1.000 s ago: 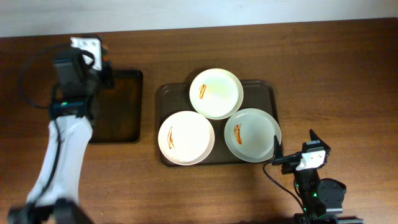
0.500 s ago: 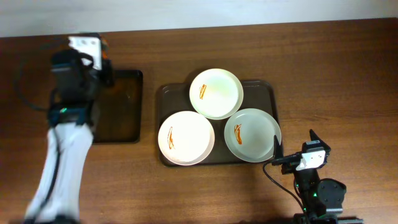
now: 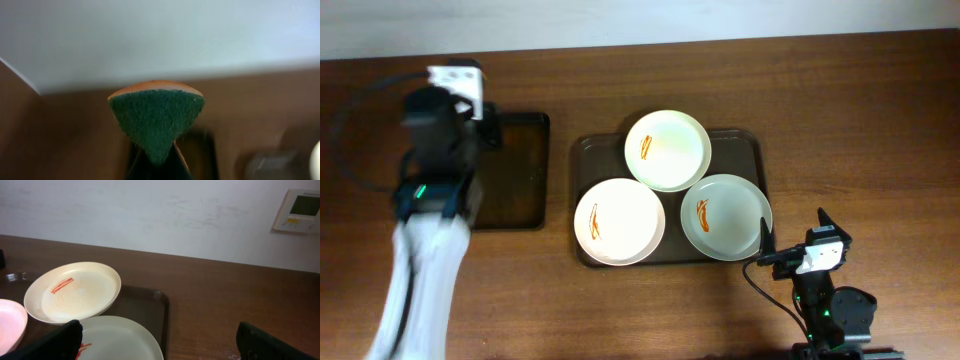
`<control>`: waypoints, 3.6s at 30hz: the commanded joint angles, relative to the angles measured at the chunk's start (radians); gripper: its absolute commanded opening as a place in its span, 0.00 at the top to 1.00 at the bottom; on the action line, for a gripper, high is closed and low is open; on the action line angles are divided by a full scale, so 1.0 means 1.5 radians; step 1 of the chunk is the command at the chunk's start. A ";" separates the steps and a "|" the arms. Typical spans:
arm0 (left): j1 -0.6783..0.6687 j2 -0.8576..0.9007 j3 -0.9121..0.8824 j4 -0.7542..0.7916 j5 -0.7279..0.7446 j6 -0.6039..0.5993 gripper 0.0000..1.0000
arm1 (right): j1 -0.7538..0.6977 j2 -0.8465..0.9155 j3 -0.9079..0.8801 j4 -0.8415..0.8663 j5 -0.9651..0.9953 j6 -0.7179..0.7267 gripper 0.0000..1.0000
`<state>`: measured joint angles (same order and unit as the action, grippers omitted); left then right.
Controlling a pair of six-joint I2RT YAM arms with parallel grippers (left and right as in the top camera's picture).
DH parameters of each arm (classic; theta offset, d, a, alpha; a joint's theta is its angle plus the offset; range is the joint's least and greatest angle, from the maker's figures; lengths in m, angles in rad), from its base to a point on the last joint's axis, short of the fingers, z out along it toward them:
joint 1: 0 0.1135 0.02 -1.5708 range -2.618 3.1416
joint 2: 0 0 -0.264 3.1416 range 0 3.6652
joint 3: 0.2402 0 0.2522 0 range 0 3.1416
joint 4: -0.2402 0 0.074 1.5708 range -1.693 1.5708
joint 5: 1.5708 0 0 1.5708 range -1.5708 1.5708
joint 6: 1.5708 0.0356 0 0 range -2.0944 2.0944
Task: Clean dirty plates on tray and stack at the side
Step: 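Carry the sponge with the left gripper onto the front-left white plate, then reach the right gripper to the rim of the front-left plate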
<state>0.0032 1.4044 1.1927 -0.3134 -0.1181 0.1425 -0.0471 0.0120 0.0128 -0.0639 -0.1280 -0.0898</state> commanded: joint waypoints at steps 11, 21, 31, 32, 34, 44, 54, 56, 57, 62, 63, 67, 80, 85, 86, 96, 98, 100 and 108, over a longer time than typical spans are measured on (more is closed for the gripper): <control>-0.126 -0.115 0.042 -0.100 0.043 0.028 1.00 | -0.005 -0.003 -0.005 -0.003 0.006 -0.005 0.02; -0.261 0.103 0.015 -0.275 0.233 -0.215 1.00 | -0.005 -0.003 -0.005 -0.003 0.006 -0.005 0.02; -0.359 0.343 0.015 -0.253 0.217 -0.374 1.00 | -0.005 -0.003 -0.005 -0.003 0.006 -0.005 0.02; -0.359 0.341 0.018 -0.253 0.216 -0.374 1.00 | -0.005 -0.003 -0.005 -0.002 0.006 -0.005 0.02; -0.353 0.340 0.038 -0.271 0.216 -0.367 0.57 | -0.005 -0.003 -0.005 -0.003 0.006 -0.005 0.01; -0.216 0.269 0.354 -0.642 0.160 -0.258 0.00 | -0.005 -0.003 -0.005 -0.002 0.006 -0.005 0.02; -0.137 0.268 0.348 -0.691 0.137 -0.308 0.00 | -0.003 -0.003 -0.005 0.135 -0.371 0.262 0.02; -0.137 0.268 0.348 -0.695 0.121 -0.303 0.00 | -0.004 -0.003 -0.001 0.276 -0.368 0.363 0.02; -0.137 0.268 0.348 -0.696 0.110 -0.303 0.00 | -0.004 -0.002 0.019 0.297 -0.356 0.385 0.02; -0.137 0.268 0.348 -0.706 0.102 -0.303 0.03 | -0.005 0.237 0.370 -0.167 -0.342 0.148 0.02; -0.137 0.268 0.348 -0.708 0.103 -0.302 0.00 | -0.004 0.346 0.483 -0.304 -0.346 0.087 0.02; -0.137 0.268 0.348 -0.710 0.104 -0.293 0.00 | -0.004 0.673 0.839 -0.675 -0.364 -0.019 0.02; -0.249 0.269 0.118 -0.487 0.246 -0.294 0.30 | 0.203 1.208 0.960 -0.614 -0.220 0.121 0.47; -0.326 0.281 0.043 -0.367 0.255 -0.324 0.35 | 0.203 1.218 0.955 -0.603 -0.220 0.121 0.48; -0.333 0.283 0.042 -0.365 0.243 -0.324 0.36 | 0.203 1.218 0.954 -0.603 -0.220 0.121 0.48; -0.372 0.315 0.034 -0.332 0.161 -0.330 0.42 | 0.203 1.218 0.953 -0.612 -0.220 0.121 0.48; -0.372 0.334 0.034 -0.334 0.166 -0.332 0.49 | 0.203 1.218 0.953 -0.614 -0.220 0.121 0.48; -0.372 0.337 0.034 -0.332 0.166 -0.332 0.54 | 0.203 1.218 0.953 -0.616 -0.221 0.121 0.48; -0.371 0.341 0.034 -0.326 0.154 -0.332 0.98 | 0.252 1.218 0.940 -0.610 -0.203 0.121 0.48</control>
<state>-0.5507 1.9041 1.2488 -0.8024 0.1406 -0.3576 0.3111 1.8339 1.4303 -0.9821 -0.4671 0.0837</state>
